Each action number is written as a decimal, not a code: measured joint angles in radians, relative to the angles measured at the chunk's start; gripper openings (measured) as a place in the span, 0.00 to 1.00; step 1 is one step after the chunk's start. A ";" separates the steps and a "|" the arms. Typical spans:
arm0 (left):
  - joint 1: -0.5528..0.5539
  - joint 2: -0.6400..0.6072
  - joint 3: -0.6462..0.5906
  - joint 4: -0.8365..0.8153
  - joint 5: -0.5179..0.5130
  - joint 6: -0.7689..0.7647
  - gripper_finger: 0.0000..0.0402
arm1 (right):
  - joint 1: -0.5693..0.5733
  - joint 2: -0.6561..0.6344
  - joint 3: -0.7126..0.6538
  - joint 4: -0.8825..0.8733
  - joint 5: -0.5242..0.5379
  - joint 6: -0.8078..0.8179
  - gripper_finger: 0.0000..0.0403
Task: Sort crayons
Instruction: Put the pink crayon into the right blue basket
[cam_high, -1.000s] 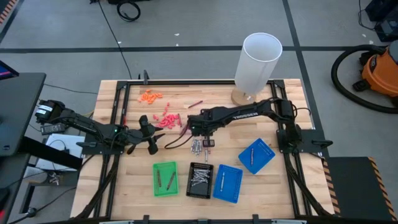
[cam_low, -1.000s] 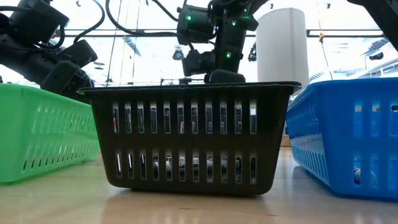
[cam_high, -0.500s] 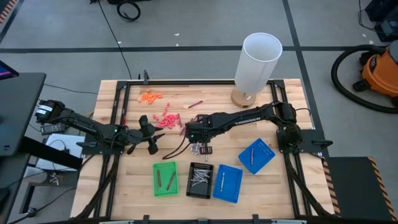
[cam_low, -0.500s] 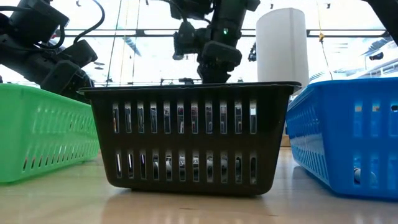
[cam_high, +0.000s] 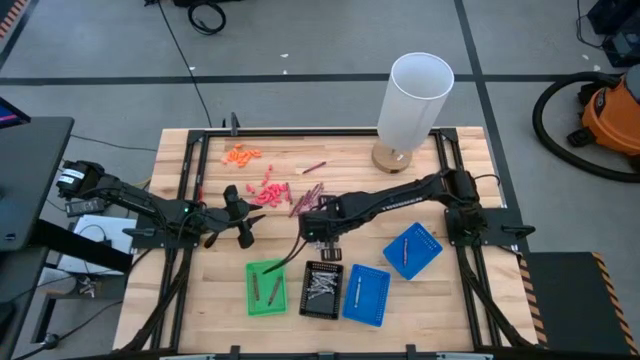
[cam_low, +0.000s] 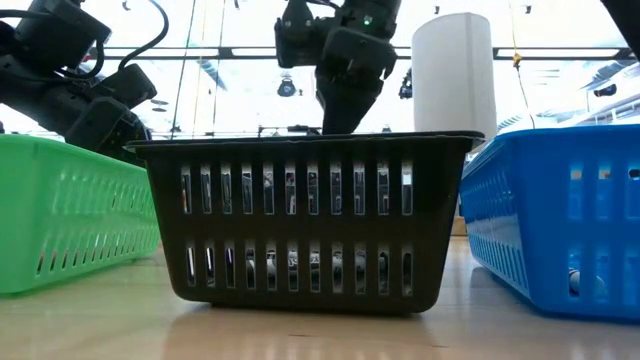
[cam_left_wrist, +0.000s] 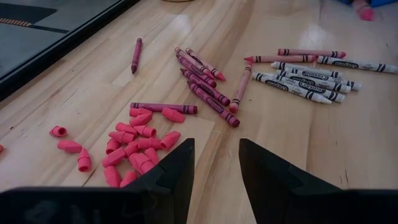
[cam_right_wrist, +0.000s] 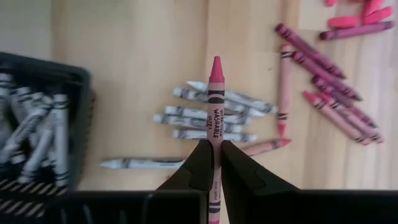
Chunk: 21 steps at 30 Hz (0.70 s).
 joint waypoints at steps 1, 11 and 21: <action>0.000 0.000 0.000 0.000 0.000 0.000 0.34 | 0.007 0.000 0.000 -0.003 -0.007 0.008 0.07; 0.000 0.000 0.000 0.000 0.000 0.000 0.34 | 0.060 0.000 0.000 -0.032 -0.044 0.083 0.07; 0.000 0.000 0.000 0.000 0.000 -0.009 0.34 | 0.096 -0.015 0.000 -0.273 -0.014 0.236 0.07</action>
